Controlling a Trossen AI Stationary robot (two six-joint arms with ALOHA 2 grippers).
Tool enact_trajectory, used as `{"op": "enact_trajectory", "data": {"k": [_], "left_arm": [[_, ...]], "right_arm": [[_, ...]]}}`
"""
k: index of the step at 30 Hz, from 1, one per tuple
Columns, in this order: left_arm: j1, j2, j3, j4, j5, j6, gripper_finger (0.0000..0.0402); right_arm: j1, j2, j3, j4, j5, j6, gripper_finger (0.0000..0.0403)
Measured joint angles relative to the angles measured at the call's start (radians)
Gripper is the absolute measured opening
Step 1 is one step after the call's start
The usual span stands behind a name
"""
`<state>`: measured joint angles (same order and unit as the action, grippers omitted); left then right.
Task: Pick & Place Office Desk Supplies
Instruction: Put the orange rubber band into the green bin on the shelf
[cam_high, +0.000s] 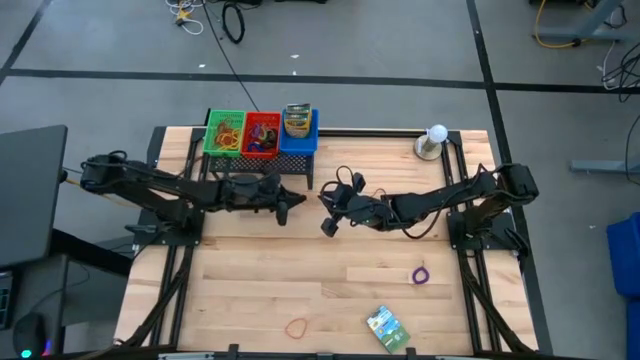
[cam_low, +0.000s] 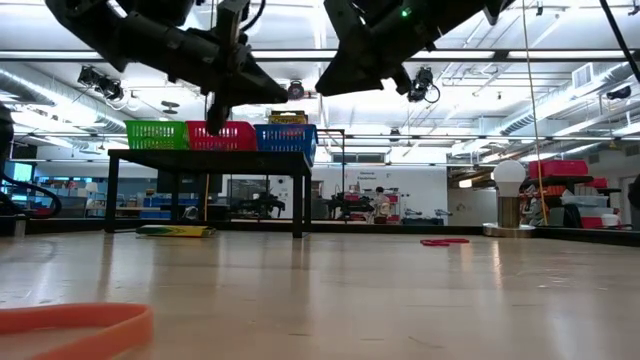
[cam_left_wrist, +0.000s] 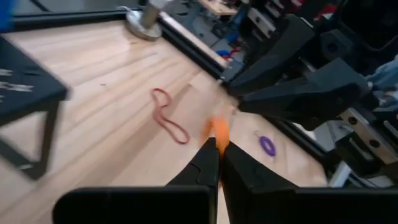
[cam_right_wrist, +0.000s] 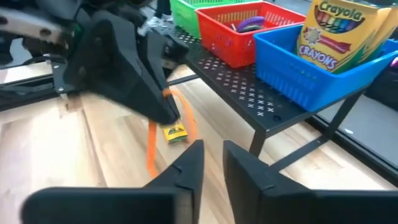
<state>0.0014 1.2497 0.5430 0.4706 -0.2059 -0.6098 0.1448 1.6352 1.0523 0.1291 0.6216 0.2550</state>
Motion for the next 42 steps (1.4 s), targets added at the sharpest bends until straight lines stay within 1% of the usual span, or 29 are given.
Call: {"op": "enact_trajectory", "data": {"k": [3, 5, 7, 10, 13, 14, 18, 22, 24, 27, 30, 33, 37, 42], "left_arm": [[0.016, -0.078, 0.0, -0.113, -0.029, 0.001, 0.0008], [0.033, -0.141, 0.0, -0.189, -0.049, 0.0, 0.0008], [0.053, -0.209, 0.0, -0.254, -0.071, -0.001, 0.0008], [0.088, -0.307, 0.017, -0.381, -0.12, -0.001, 0.0008], [0.136, -0.383, 0.081, -0.568, -0.167, 0.023, 0.0008], [0.153, -0.4, 0.11, -0.631, -0.182, 0.036, 0.0008], [0.242, -0.439, 0.243, -0.871, -0.24, 0.089, 0.0008], [0.392, -0.44, 0.344, -1.049, -0.264, 0.112, 0.0008], [0.484, -0.441, 0.371, -1.094, -0.264, 0.116, 0.0008], [0.626, -0.441, 0.381, -1.135, -0.245, 0.128, 0.0007], [0.757, -0.434, 0.374, -1.152, -0.176, 0.148, 0.0007], [0.857, -0.412, 0.359, -1.15, -0.078, 0.193, 0.0007], [0.936, -0.357, 0.355, -1.153, -0.037, 0.228, 0.0008], [0.949, -0.3, 0.355, -1.15, 0.006, 0.221, 0.0019]], "right_arm": [[0.0, 0.0, 0.0, -0.004, 0.002, 0.002, 0.0085], [0.0, 0.0, 0.0, -0.007, -0.007, 0.001, 0.009], [0.0, 0.0, 0.0, -0.014, -0.019, 0.0, 0.0085], [0.0, 0.0, 0.0, -0.021, -0.025, -0.001, 0.0058], [-0.002, 0.0, 0.0, -0.025, -0.043, -0.011, 0.0016], [-0.003, 0.0, 0.0, -0.025, -0.053, -0.013, 0.0009], [-0.003, 0.0, 0.0, -0.025, -0.072, -0.017, 0.0013], [-0.003, 0.0, 0.0, -0.026, -0.072, -0.017, 0.0005], [-0.003, 0.0, 0.0, -0.025, -0.073, -0.017, 0.0004], [-0.003, 0.0, 0.0, -0.025, -0.072, -0.017, 0.0008], [-0.003, 0.0, 0.0, -0.025, -0.072, -0.017, 0.0005], [-0.003, 0.0, 0.0, -0.025, -0.072, -0.008, 0.0003], [-0.003, 0.0, 0.0, -0.025, -0.072, -0.008, 0.0006], [-0.003, 0.0, 0.0, -0.023, -0.072, -0.005, 0.0006]]}}
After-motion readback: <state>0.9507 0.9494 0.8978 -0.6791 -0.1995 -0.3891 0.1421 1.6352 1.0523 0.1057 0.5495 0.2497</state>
